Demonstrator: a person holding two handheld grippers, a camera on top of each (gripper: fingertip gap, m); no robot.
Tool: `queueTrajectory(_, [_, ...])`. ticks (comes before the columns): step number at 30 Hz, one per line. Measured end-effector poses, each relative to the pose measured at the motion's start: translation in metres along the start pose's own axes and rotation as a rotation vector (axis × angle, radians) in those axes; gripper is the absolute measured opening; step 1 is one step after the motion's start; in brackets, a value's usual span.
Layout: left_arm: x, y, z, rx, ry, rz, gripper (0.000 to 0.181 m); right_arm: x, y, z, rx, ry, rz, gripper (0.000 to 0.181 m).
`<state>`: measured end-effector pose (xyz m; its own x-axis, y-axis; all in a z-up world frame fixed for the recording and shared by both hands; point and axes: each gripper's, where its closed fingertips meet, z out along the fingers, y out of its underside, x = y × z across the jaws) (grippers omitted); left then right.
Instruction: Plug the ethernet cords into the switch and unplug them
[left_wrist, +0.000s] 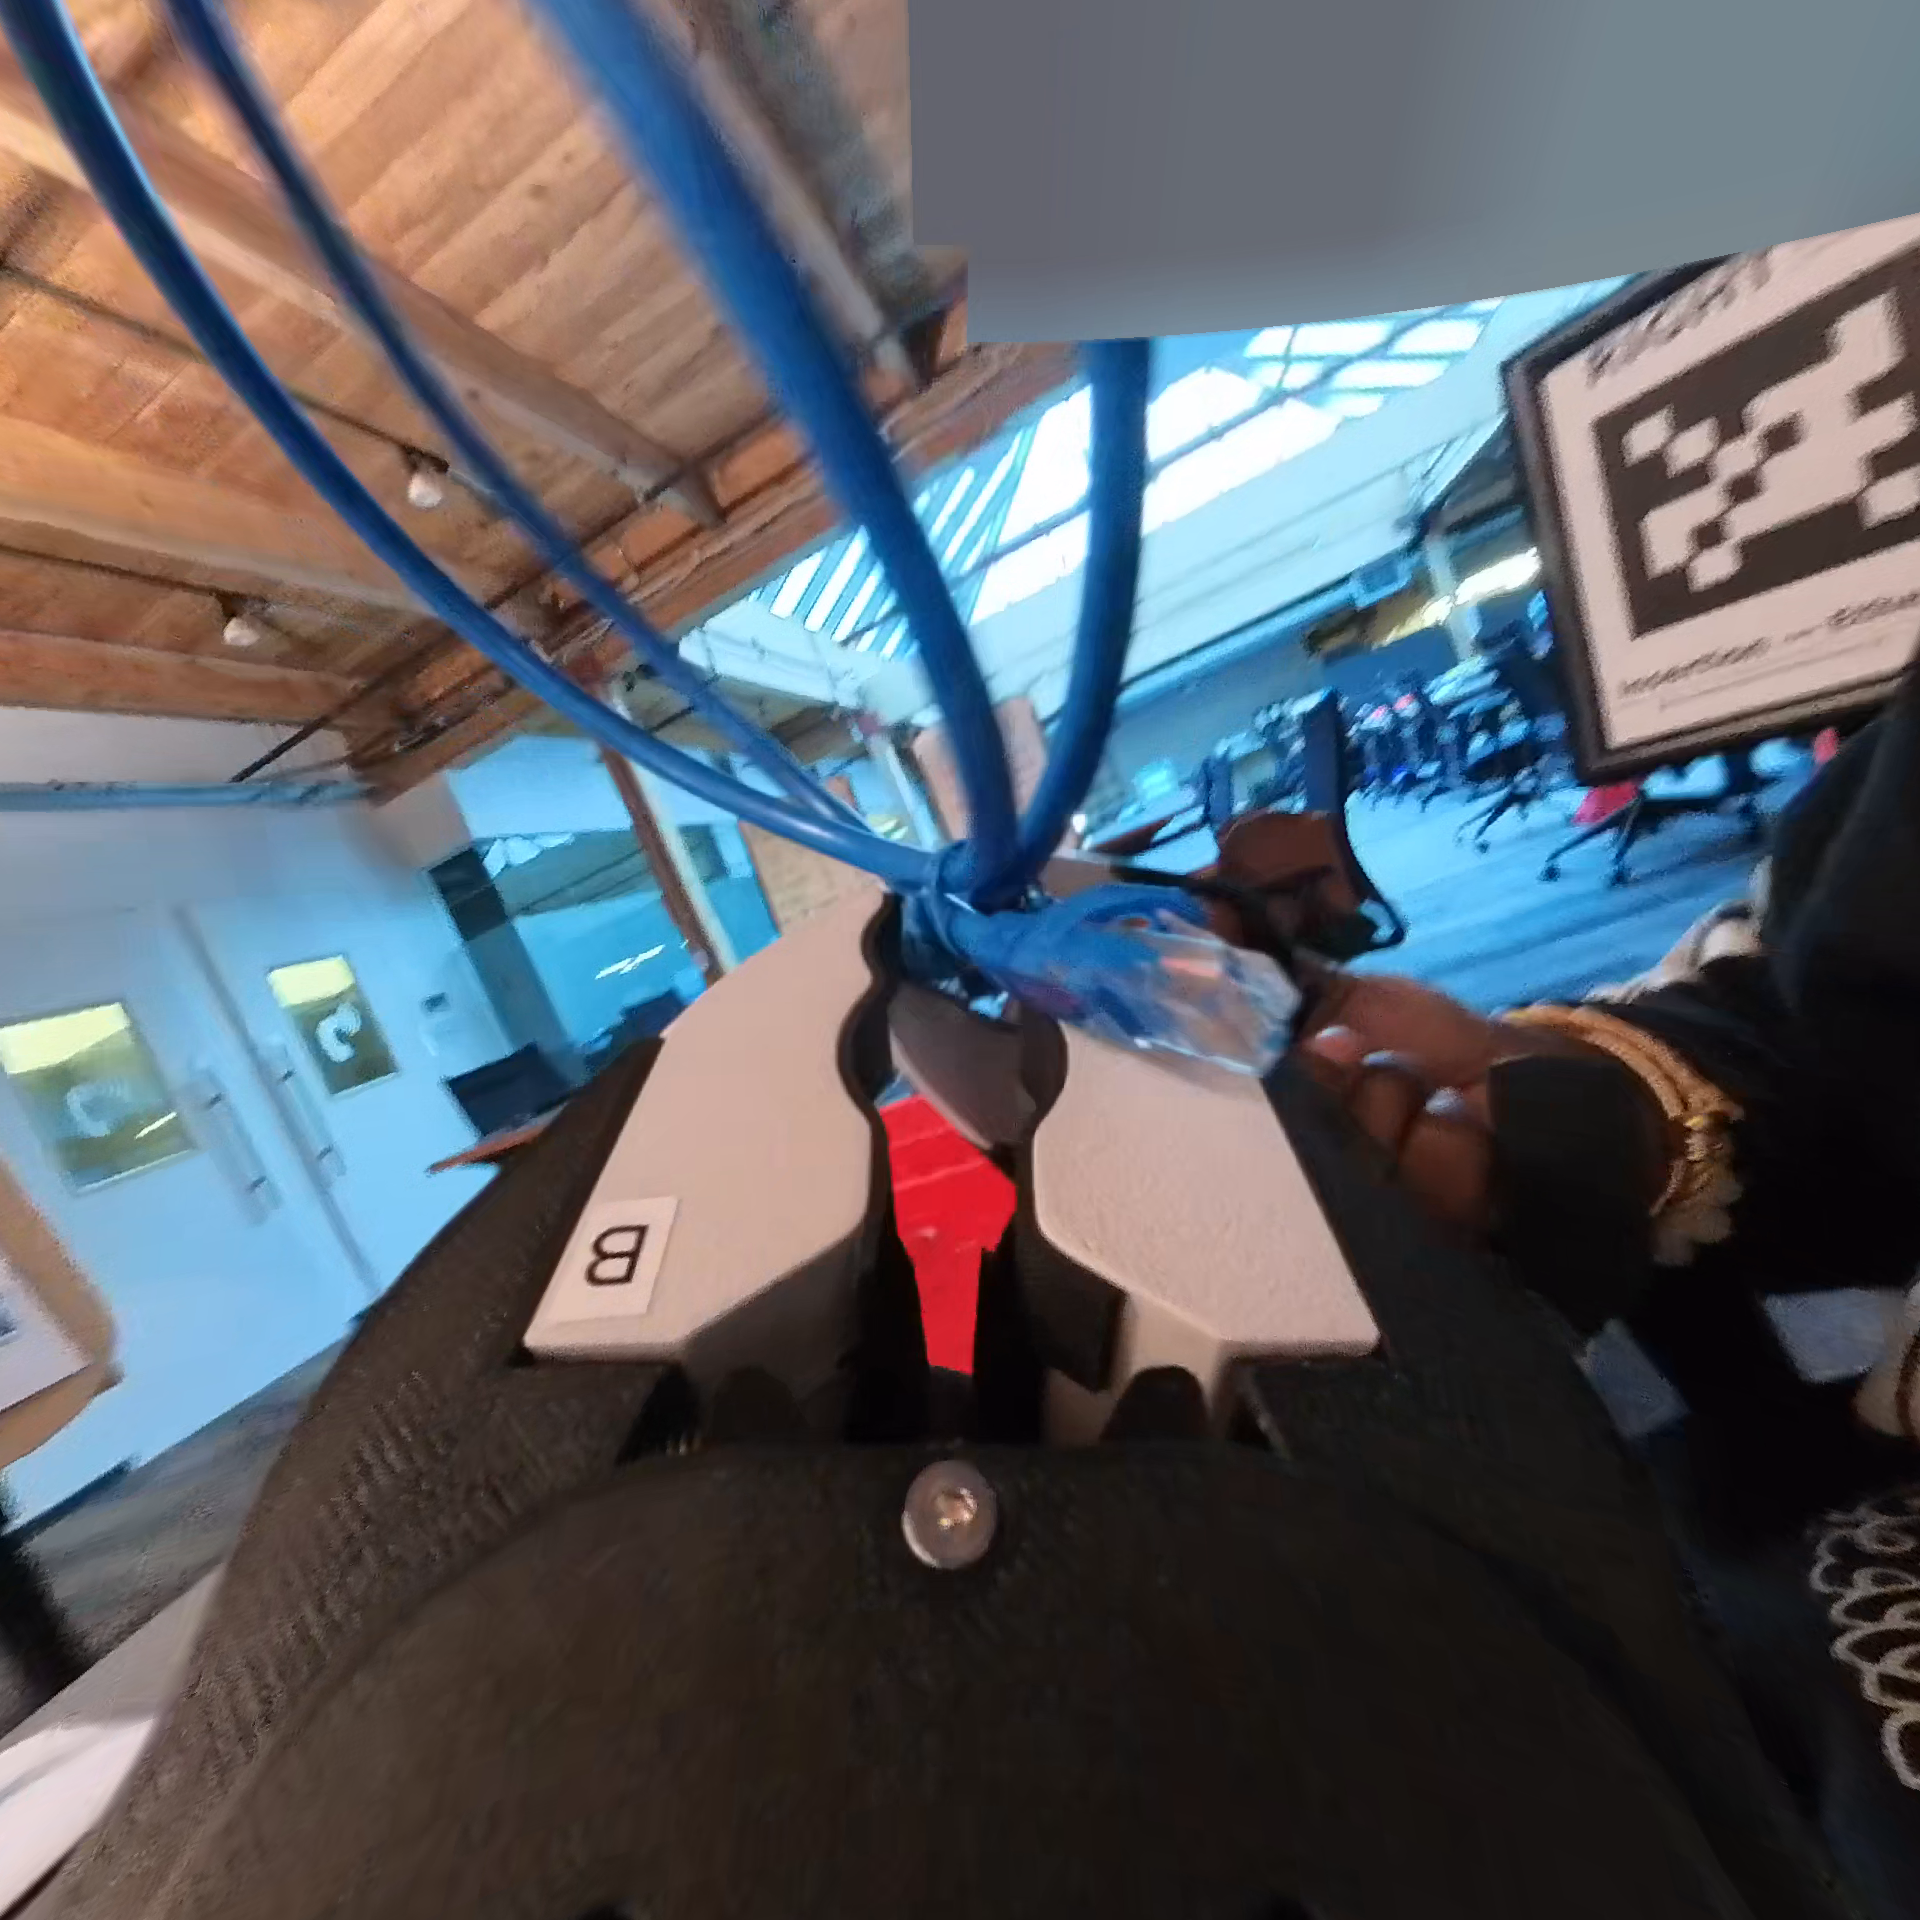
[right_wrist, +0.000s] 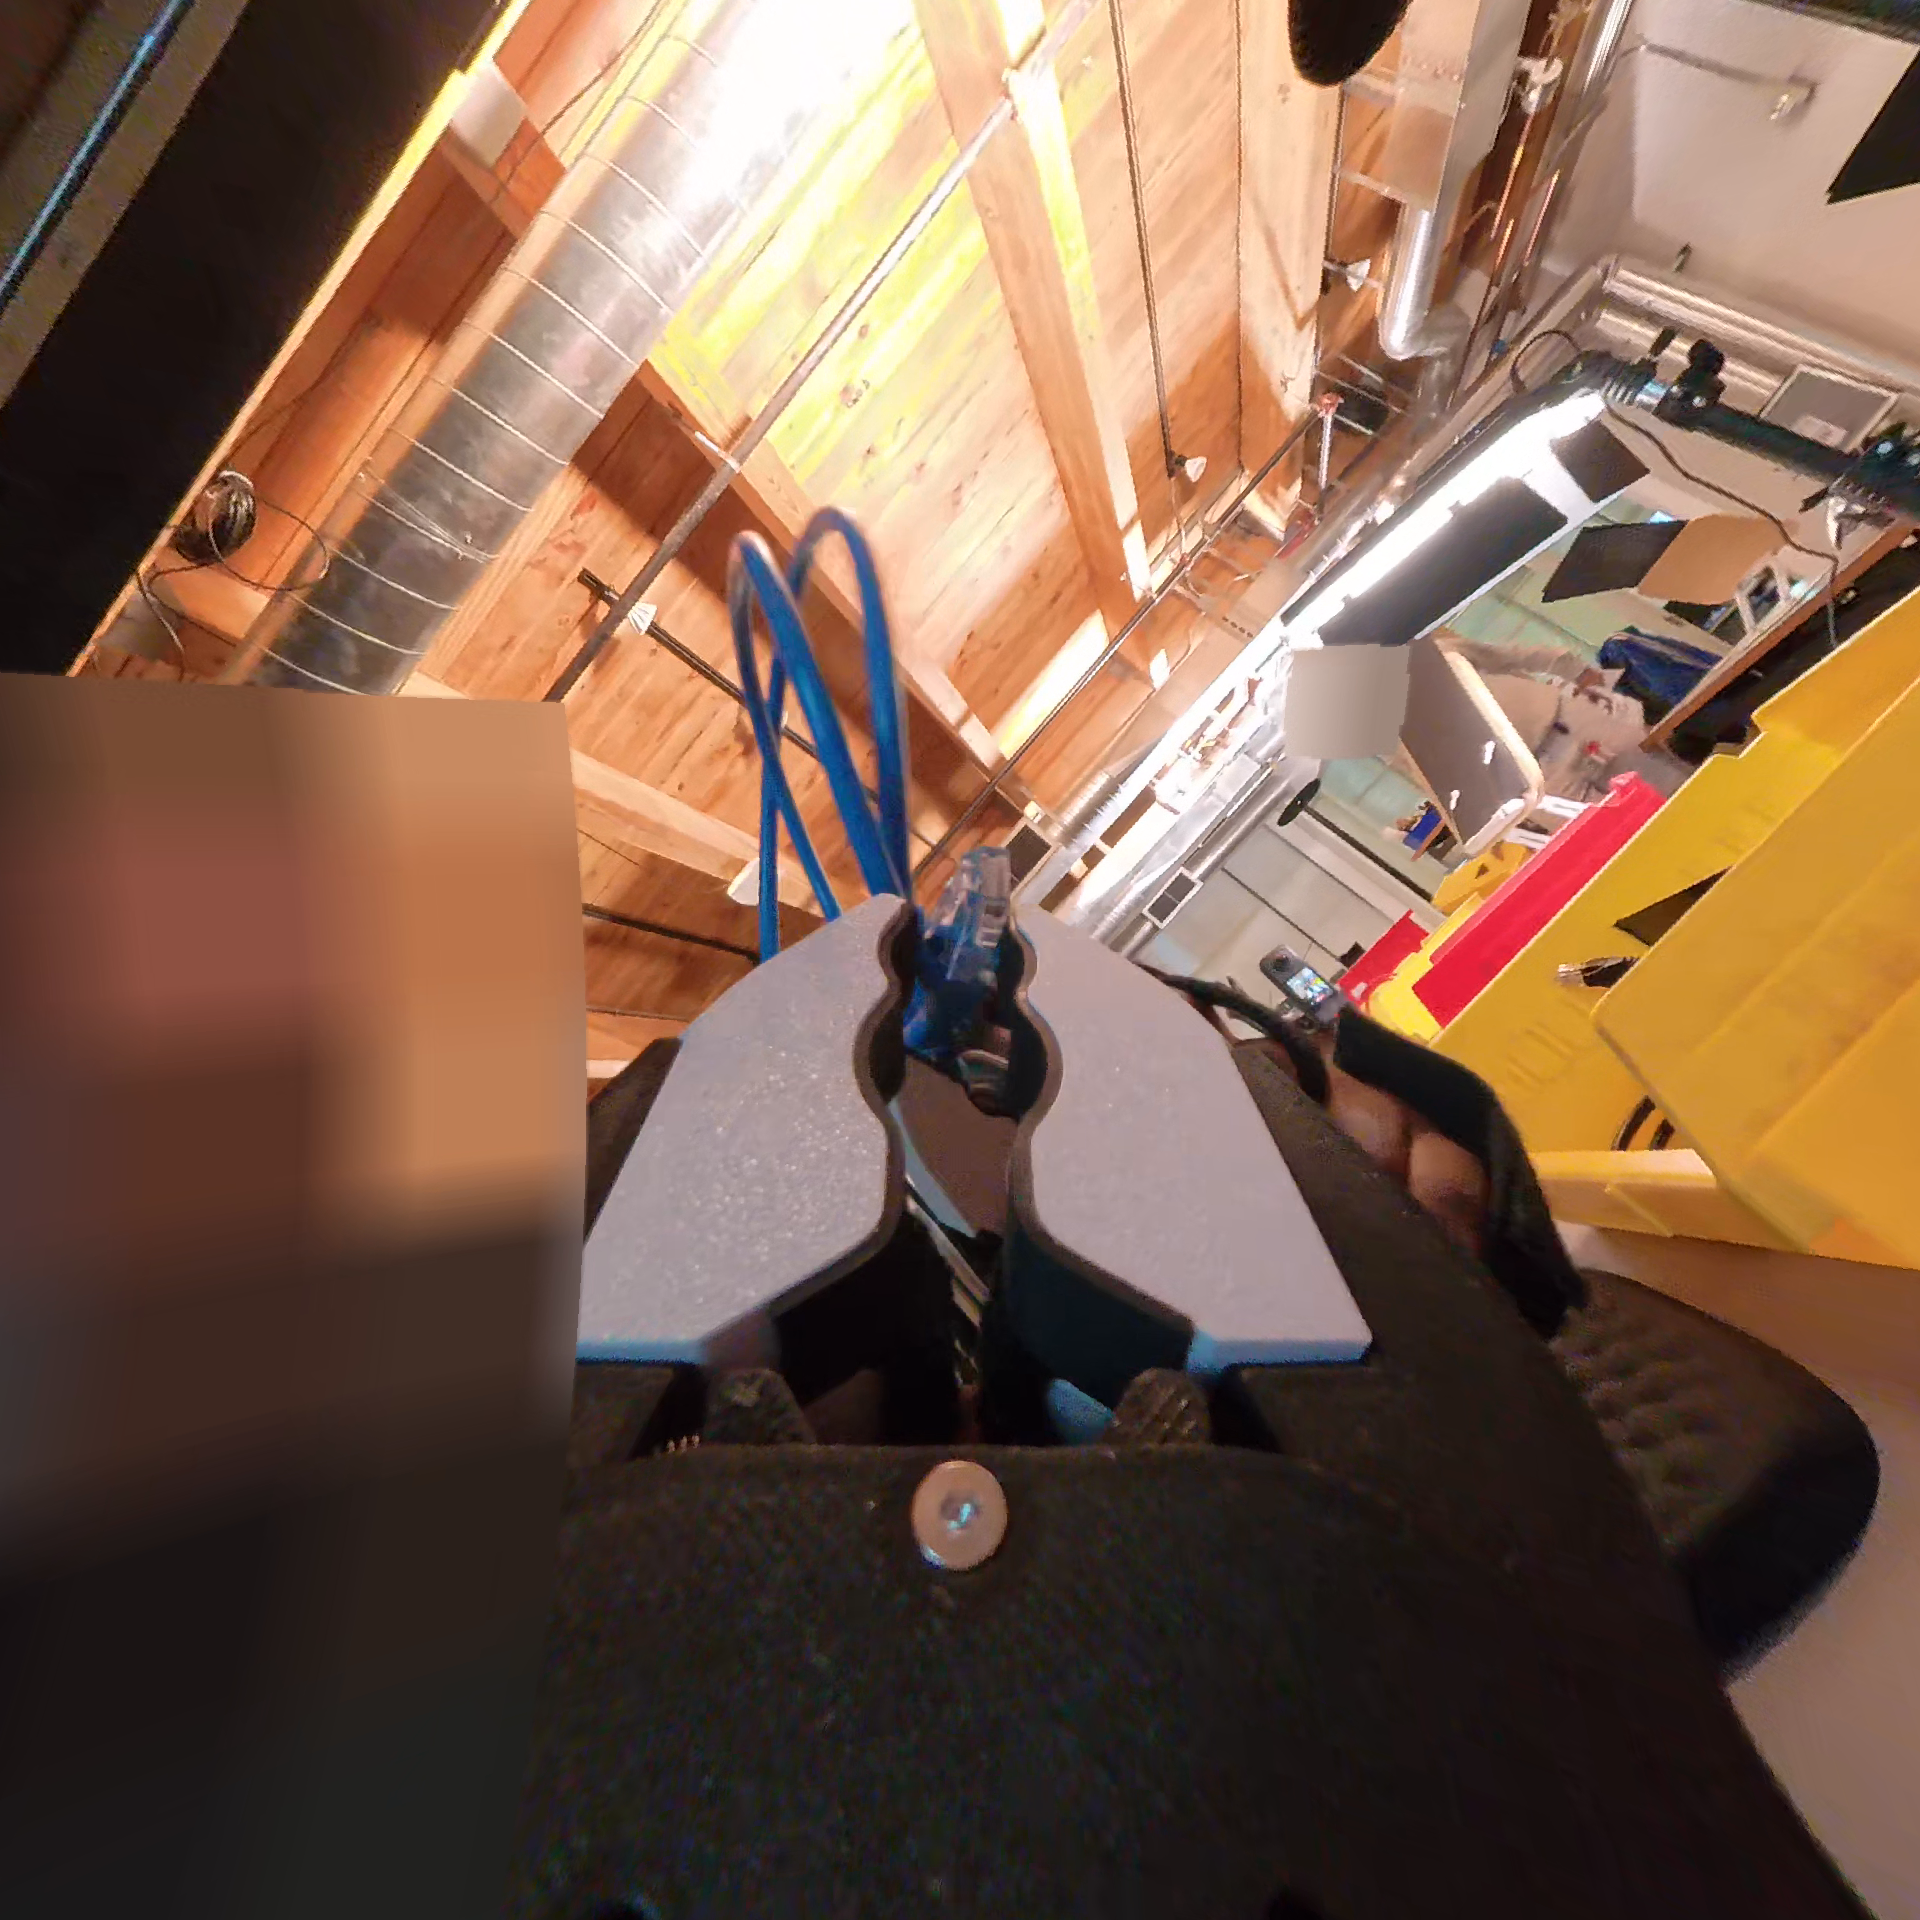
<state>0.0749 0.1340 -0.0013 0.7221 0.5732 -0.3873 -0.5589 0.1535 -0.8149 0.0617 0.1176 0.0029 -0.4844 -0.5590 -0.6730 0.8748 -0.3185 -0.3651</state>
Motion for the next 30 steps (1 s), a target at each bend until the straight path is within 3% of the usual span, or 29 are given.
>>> queueTrajectory(6, [0.004, -0.013, -0.005, 0.082, 0.056, -0.073, 0.016, -0.003, 0.002, 0.003, -0.035, 0.000, -0.019, 0.014])
queueTrajectory(10, [-0.013, -0.048, -0.023, 0.295, 0.019, -0.154, 0.013, 0.002, -0.019, -0.003, 0.049, 0.043, -0.047, 0.014])
queueTrajectory(11, [-0.018, -0.047, -0.025, 0.289, 0.011, -0.173, 0.012, 0.005, -0.022, -0.005, 0.053, 0.051, -0.044, 0.014])
queueTrajectory(13, [-0.015, -0.038, -0.022, 0.228, 0.018, -0.109, 0.016, 0.011, -0.021, -0.005, 0.056, 0.047, 0.040, 0.014])
queueTrajectory(15, [-0.008, -0.027, -0.014, 0.151, 0.021, -0.046, 0.032, 0.015, -0.014, -0.005, 0.054, 0.038, 0.114, 0.014])
queueTrajectory(18, [-0.003, 0.002, -0.005, -0.016, 0.010, 0.086, 0.039, 0.017, -0.007, -0.004, 0.036, 0.045, 0.132, 0.014])
queueTrajectory(22, [-0.009, 0.022, -0.001, -0.150, -0.059, 0.202, 0.031, 0.013, -0.004, -0.003, 0.028, 0.056, 0.086, 0.014])
queueTrajectory(30, [-0.012, 0.027, -0.002, -0.200, -0.091, 0.273, 0.017, 0.018, -0.006, -0.005, 0.035, 0.089, 0.051, 0.014])
